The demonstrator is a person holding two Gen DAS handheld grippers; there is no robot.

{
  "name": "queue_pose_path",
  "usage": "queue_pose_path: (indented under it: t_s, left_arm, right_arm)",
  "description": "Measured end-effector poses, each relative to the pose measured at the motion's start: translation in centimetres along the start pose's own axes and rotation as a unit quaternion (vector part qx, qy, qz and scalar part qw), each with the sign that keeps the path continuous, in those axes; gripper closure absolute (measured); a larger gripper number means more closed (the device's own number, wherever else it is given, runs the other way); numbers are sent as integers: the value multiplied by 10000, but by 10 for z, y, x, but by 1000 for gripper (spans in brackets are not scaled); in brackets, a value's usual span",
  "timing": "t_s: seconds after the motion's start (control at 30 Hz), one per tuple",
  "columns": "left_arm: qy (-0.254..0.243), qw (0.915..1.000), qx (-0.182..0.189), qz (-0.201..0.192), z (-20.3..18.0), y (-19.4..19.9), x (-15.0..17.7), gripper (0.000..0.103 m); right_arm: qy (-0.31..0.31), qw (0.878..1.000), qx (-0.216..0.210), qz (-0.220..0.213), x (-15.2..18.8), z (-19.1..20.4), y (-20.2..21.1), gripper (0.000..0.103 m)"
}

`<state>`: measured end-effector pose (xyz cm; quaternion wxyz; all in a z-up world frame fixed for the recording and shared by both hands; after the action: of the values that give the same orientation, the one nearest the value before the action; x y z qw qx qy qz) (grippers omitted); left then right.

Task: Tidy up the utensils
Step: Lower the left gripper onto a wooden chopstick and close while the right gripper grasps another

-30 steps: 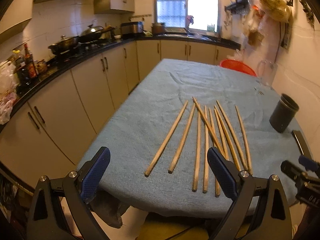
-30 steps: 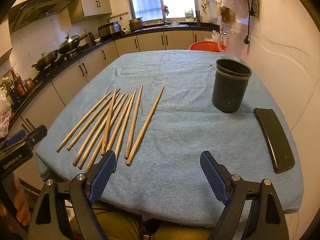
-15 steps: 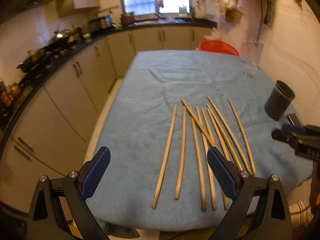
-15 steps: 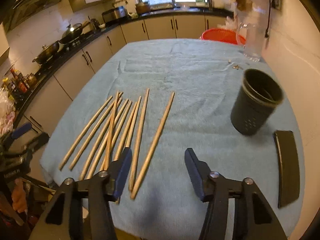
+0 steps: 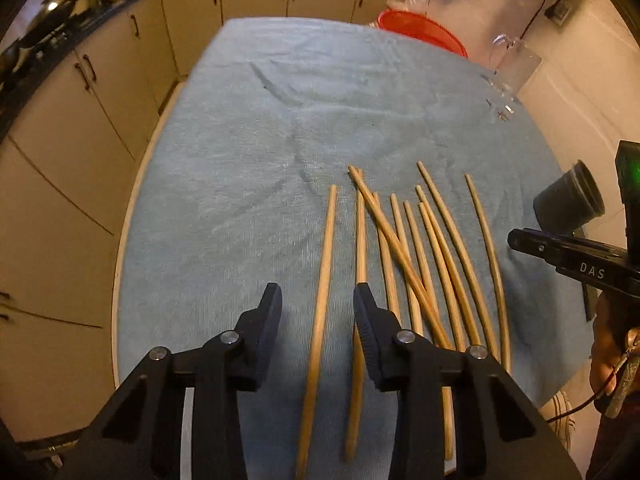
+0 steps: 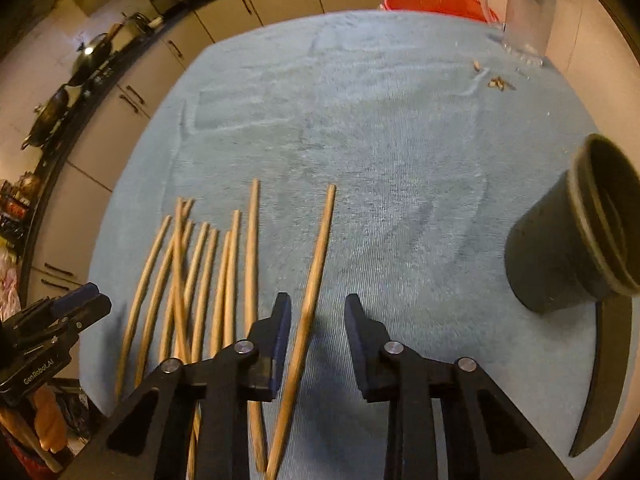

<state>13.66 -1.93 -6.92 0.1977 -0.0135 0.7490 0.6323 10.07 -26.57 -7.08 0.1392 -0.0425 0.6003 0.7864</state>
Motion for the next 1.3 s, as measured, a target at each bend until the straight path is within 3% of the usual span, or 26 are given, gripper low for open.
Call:
queue_pose_path:
  t_s: [0.2,0.33,0.6,0.63,0.67,0.7,0.8,1.03,1.3]
  left_arm:
    - [-237,9993,-139,254,-10,-24,-17,67]
    - [-339,9983,-202,435,-15,-37,-23,79]
    - [-349,9970,-387,566,-18,-56,-31,83]
    - [-322,9972,-391,555,-18,-56,-32,83]
    - [-300,9972,-416,538,-18,-57,-33,85]
    - [-285,9972,-448,527,-17,-56,-32,94]
    - [-164,9977,-443,486,-14,-53,-30,97]
    - [5,9998,-186,24,-12,-22,-23,97]
    - [74,9968,-41,-800,-15,40,-10,97]
  right_arm:
    - [12,9998,110,145,-9,4,-12,77]
    - [15,9993,279,258,-15,3,-22,78]
    - [72,9984,448,326,-22,7,-36,80]
    - [96,9983,477,320,-22,8,-37,82]
    - [125,9983,486,299,-22,8,-37,90]
    - [185,9983,462,286,-23,10,-38,94]
    - [213,9987,401,244,-20,9,-36,94]
    - [75,10000,-34,-6,-17,3,-22,96]
    - [136,9955,-401,-849,-2,11,31,96]
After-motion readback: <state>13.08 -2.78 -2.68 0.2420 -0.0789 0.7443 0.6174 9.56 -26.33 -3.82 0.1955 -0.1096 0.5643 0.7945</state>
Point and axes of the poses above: each gripper's, at about its wrist camera, not at the fingertips, and y roughly against the way its jaws point, z to its left, x to its underside, the point moved 4 cm from there along -y, roughly the way its jaws point, and after that the axes turned 5 degrees about z, right-handed, at the moved point
